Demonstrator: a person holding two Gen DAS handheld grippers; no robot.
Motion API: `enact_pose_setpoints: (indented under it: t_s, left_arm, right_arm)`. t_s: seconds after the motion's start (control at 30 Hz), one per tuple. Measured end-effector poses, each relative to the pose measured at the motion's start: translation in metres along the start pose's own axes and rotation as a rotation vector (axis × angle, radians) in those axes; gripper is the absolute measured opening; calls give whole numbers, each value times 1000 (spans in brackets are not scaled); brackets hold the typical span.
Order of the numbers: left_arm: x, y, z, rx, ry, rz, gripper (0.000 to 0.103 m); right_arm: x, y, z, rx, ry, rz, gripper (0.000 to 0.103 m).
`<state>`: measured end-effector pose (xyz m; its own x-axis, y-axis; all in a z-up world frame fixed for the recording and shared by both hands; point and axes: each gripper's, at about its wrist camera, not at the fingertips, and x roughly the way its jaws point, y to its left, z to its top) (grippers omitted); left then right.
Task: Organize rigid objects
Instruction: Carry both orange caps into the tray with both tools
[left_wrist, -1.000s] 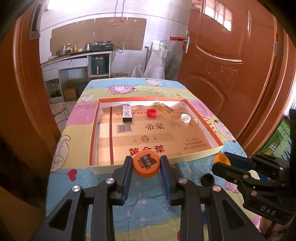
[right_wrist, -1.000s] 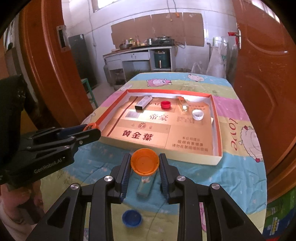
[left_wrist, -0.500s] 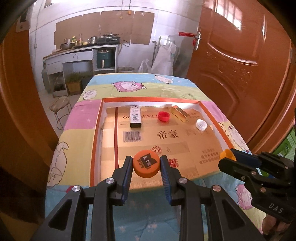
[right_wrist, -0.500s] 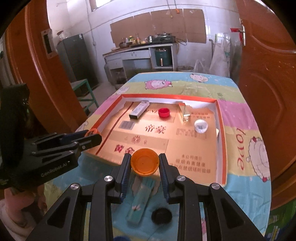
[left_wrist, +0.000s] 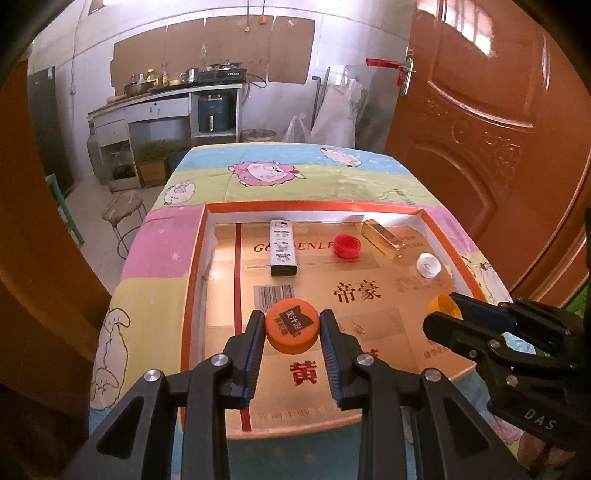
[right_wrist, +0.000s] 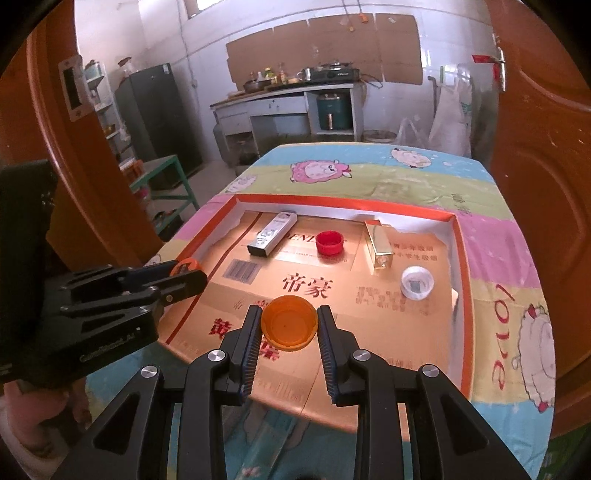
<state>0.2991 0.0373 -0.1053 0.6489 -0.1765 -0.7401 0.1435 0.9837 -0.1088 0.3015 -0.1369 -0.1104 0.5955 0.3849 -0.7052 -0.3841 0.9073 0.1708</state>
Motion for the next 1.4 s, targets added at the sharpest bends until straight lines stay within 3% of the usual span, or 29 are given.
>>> enact_pose_setpoints:
  t_s: [0.73, 1.4]
  left_arm:
    - [44, 20, 9, -50, 57, 9, 31]
    - [53, 26, 12, -62, 63, 20, 31]
  right_arm:
    - [52, -7, 23, -22, 50, 22, 30]
    - [75, -10, 35, -33, 88, 20, 30]
